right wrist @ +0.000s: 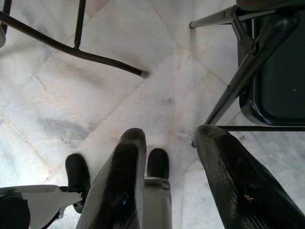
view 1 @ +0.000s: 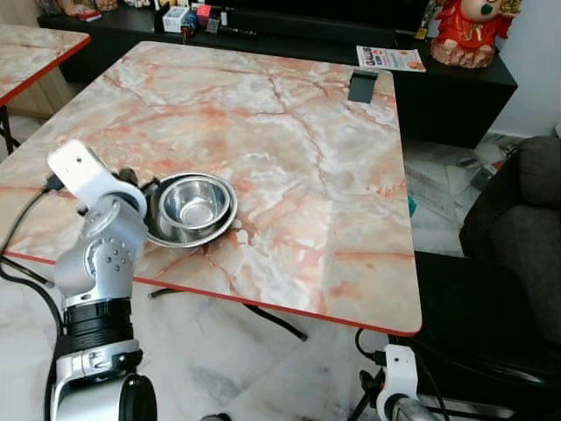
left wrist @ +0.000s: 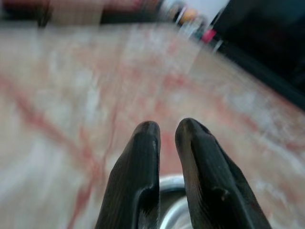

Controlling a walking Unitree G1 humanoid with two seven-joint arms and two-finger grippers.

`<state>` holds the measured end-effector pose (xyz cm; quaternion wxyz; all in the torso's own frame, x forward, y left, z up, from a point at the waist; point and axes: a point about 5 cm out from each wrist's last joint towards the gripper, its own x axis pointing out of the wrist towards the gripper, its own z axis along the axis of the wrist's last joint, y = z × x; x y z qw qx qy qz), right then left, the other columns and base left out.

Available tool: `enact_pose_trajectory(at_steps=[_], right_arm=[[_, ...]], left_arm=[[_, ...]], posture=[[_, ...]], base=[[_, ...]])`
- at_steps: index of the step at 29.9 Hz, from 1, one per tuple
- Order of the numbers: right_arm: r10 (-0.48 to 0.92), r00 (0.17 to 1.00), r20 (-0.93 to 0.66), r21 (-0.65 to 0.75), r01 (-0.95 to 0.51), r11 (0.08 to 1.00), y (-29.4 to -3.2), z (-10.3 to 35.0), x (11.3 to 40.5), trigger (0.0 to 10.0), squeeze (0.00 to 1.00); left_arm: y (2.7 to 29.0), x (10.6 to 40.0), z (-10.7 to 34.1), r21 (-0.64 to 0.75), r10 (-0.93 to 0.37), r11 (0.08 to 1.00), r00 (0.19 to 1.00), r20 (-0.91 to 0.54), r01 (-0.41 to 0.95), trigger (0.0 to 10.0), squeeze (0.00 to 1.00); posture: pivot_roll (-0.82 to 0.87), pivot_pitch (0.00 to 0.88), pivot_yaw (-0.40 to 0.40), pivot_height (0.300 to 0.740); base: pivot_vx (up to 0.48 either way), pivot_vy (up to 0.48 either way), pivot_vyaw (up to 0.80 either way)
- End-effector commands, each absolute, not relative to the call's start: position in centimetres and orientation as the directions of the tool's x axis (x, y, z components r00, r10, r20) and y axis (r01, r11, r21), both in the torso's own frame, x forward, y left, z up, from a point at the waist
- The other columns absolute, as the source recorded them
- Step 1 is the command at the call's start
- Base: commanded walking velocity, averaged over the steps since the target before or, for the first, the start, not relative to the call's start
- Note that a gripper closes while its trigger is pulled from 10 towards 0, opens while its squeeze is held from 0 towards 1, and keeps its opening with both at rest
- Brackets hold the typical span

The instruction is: Setting the table

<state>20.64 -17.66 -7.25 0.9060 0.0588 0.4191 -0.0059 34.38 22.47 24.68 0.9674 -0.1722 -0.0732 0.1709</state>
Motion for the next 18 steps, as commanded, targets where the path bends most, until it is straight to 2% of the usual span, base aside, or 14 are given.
enact_pose_trajectory(at_steps=[1,4,7,8,9,10,13,18], right_arm=[[0.04,0.64,-0.767,0.106,0.065,0.992,-17.6,-7.4,20.4,10.0,0.0],[0.042,0.646,-0.762,0.112,0.068,0.991,-17.6,-7.3,20.5,10.0,0.0],[0.04,0.65,-0.759,0.114,0.072,0.991,-17.6,-7.3,20.5,10.0,0.0],[0.038,0.65,-0.759,0.113,0.074,0.991,-17.7,-7.3,20.5,10.0,0.0],[0.038,0.65,-0.759,0.113,0.074,0.991,-17.7,-7.3,20.5,10.0,0.0],[0.035,0.651,-0.758,0.111,0.076,0.991,-17.8,-7.3,20.5,10.0,0.0],[0.025,0.659,-0.752,0.106,0.083,0.991,-18.0,-7.3,20.4,10.0,0.0],[0.024,0.672,-0.74,0.112,0.088,0.99,-18.0,-7.2,20.6,10.0,0.0]], left_arm=[[22.4,34.2,25.3,-0.228,0.342,0.928,0.92,0.194,-0.296,10.0,0.0],[23.3,34.0,23.3,-0.024,0.366,0.929,0.906,0.211,-0.369,10.0,0.0],[24.0,33.7,21.9,0.01,0.377,0.922,0.904,0.203,-0.387,10.0,0.0],[24.6,33.4,20.8,0.108,0.388,0.902,0.896,0.216,-0.417,10.0,0.0],[24.6,33.4,20.8,0.108,0.388,0.902,0.896,0.216,-0.417,10.0,0.0],[25.0,33.0,20.1,0.167,0.387,0.888,0.892,0.235,-0.429,10.0,0.0],[25.3,32.2,19.3,0.136,0.353,0.905,0.891,0.287,-0.403,10.0,0.0],[24.2,31.3,18.4,0.14,0.269,0.933,0.902,0.338,-0.331,10.0,0.0]], posture=[[0.08,0.117,-0.058,0.74],[0.07,0.12,-0.056,0.74],[0.07,0.119,-0.057,0.74],[0.07,0.121,-0.057,0.74],[0.07,0.121,-0.057,0.74],[0.08,0.123,-0.058,0.74],[0.08,0.125,-0.058,0.74],[0.08,0.127,-0.057,0.74]], base=[[0.0,0.0,0.0],[0.0,0.0,0.0],[0.0,0.0,0.0],[0.0,0.0,0.0],[0.0,0.0,0.0],[0.0,0.0,0.0],[0.0,0.0,0.0],[0.0,0.0,0.0]])
